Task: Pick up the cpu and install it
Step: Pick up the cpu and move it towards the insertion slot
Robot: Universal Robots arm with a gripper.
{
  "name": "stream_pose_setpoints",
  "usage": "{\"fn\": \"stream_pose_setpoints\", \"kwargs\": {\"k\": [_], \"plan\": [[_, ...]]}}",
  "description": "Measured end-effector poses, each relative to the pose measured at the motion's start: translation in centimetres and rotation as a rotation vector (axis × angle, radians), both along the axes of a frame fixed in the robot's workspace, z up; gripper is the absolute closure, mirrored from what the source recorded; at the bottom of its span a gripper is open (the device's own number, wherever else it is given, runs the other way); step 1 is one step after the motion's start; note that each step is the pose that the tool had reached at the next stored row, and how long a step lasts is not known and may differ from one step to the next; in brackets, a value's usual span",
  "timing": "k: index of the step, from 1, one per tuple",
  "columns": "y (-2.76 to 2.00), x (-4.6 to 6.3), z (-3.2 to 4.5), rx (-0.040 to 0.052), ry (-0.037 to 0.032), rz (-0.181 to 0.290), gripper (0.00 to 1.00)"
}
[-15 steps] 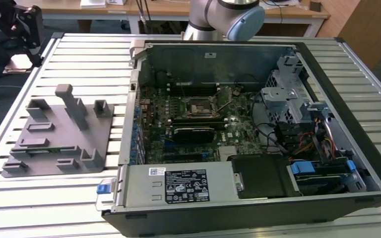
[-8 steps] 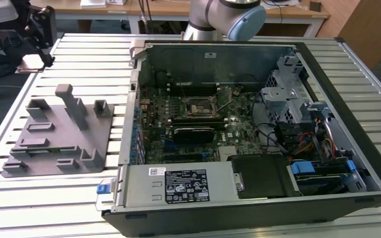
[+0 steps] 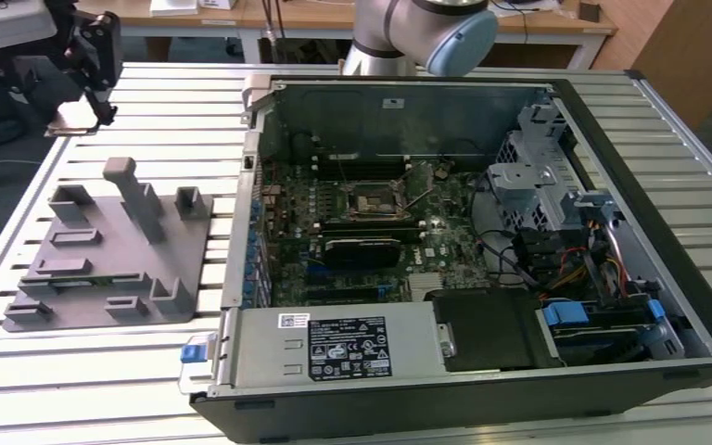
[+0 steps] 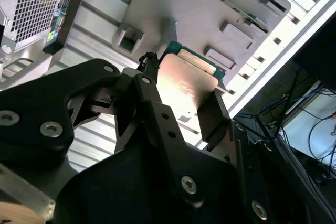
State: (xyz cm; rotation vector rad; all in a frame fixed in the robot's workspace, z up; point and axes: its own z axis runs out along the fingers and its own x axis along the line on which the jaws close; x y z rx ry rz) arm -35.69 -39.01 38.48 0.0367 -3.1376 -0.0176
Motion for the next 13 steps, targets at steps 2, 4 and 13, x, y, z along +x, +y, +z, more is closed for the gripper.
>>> {"fn": "stream_pose_setpoints", "kwargs": {"k": [2,4,13], "plan": [[0.01,0.3,-0.01,0.0,0.0,0.0,0.46],[0.02,0.7,-0.01,0.0,0.0001,0.0,0.46],[0.04,2.5,-0.04,0.0,0.0001,0.0,0.46]]}}
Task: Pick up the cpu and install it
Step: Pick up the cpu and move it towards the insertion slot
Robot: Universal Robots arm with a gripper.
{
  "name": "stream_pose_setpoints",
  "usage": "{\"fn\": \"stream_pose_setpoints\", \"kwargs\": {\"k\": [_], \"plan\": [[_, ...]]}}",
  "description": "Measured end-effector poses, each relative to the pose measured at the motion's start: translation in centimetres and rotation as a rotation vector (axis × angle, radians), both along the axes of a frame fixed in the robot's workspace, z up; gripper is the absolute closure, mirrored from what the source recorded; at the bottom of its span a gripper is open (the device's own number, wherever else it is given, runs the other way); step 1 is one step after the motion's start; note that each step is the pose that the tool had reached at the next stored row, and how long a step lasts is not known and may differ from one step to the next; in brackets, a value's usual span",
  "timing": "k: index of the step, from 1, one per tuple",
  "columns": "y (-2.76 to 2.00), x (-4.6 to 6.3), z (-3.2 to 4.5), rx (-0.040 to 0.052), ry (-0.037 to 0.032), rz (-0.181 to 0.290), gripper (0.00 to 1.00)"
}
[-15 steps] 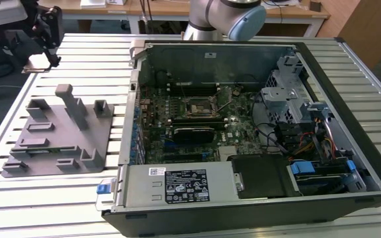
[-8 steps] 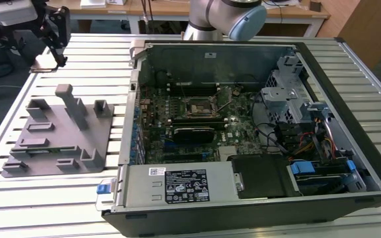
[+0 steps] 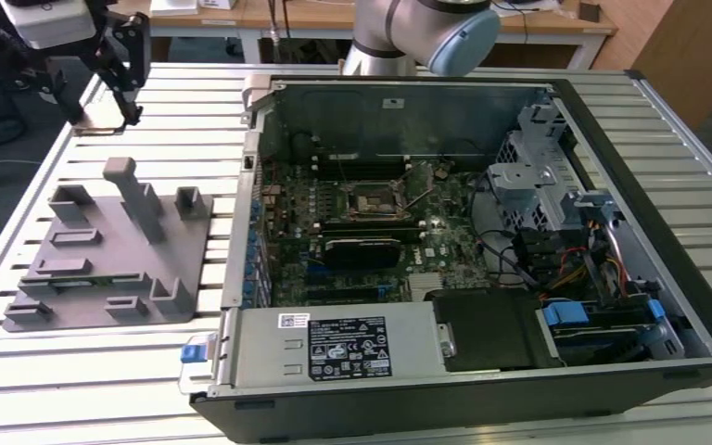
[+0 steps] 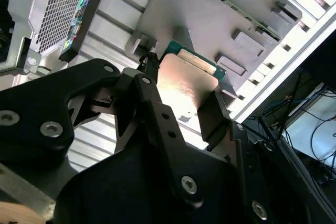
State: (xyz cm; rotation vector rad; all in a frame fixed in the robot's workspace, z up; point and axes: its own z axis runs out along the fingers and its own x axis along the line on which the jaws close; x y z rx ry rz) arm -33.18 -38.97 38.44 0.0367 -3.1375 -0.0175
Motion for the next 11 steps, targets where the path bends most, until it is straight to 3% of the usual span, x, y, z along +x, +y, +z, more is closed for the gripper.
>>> {"fn": "stream_pose_setpoints", "kwargs": {"k": [11], "plan": [[0.05,3.3,-0.04,0.0,0.0,0.0,0.46]]}}
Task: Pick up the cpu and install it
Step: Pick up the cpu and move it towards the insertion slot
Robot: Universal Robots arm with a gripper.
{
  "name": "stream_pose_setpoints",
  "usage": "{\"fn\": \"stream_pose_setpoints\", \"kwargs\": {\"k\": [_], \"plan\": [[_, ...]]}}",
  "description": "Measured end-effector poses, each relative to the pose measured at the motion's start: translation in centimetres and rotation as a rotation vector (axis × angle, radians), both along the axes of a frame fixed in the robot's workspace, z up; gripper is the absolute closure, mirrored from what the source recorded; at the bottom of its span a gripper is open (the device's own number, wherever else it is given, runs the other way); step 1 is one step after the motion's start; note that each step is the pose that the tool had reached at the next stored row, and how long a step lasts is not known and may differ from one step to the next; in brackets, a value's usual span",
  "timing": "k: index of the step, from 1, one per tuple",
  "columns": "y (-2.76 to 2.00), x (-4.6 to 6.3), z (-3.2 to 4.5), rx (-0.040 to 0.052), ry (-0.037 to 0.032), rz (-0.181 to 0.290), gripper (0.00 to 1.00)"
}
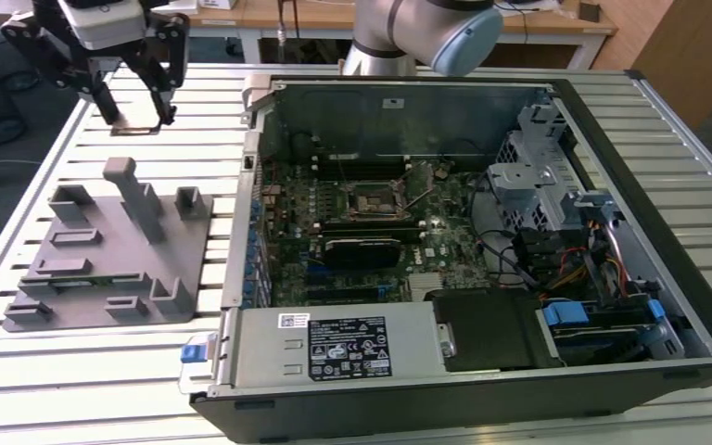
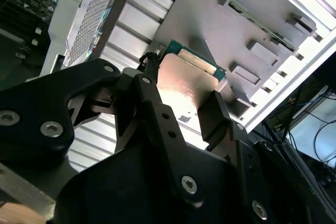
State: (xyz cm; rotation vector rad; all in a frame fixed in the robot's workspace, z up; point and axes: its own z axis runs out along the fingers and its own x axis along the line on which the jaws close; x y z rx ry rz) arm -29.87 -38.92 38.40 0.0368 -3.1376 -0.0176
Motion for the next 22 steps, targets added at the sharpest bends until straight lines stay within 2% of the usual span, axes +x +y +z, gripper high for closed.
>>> {"fn": "stream_pose_setpoints", "kwargs": {"k": [22], "plan": [[0.21,5.1,-0.06,0.0,0.0001,0.0,0.46]]}}
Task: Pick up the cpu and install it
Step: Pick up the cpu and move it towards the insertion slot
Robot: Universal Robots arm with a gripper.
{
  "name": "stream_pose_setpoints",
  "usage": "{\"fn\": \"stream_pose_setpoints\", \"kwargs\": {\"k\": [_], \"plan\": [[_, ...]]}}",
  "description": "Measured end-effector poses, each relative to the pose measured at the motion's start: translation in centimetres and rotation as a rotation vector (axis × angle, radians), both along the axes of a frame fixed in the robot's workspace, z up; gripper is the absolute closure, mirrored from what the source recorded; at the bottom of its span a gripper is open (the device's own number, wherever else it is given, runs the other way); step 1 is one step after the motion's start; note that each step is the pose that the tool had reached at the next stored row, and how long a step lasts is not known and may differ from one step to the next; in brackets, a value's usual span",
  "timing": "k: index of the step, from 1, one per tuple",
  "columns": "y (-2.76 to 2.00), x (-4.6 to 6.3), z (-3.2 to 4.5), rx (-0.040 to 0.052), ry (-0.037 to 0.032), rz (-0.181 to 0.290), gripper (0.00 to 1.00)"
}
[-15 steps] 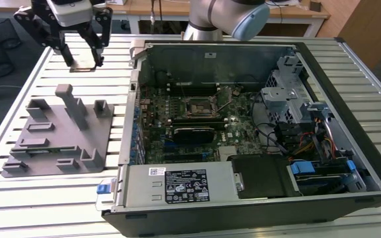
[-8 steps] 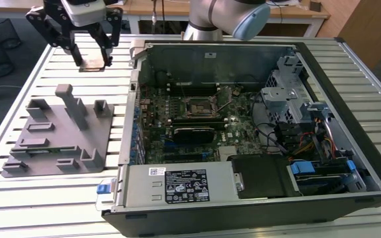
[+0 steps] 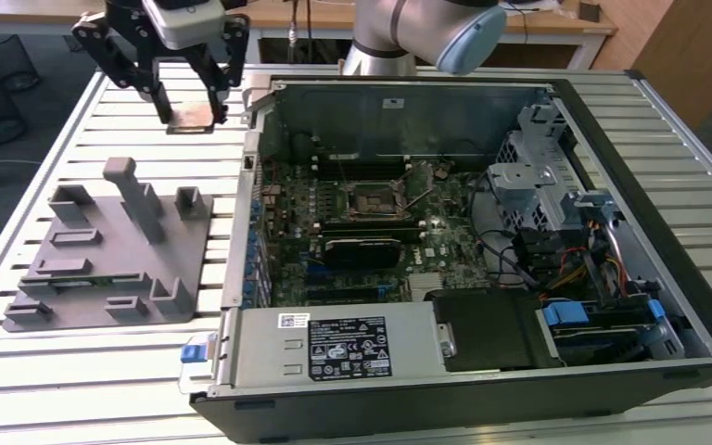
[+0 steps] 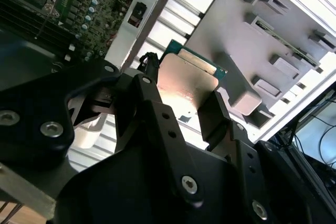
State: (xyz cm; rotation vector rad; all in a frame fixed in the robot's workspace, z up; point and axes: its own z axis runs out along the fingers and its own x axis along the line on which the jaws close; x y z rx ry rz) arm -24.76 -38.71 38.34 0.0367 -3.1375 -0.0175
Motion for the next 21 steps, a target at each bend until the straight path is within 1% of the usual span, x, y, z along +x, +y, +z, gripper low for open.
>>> {"fn": "stream_pose_setpoints", "kwargs": {"k": [15,21], "plan": [[0.17,3.1,-0.03,0.0001,-0.0001,0.0,0.46],[0.19,4.2,-0.04,0.0,0.0,0.0,0.46]]}}
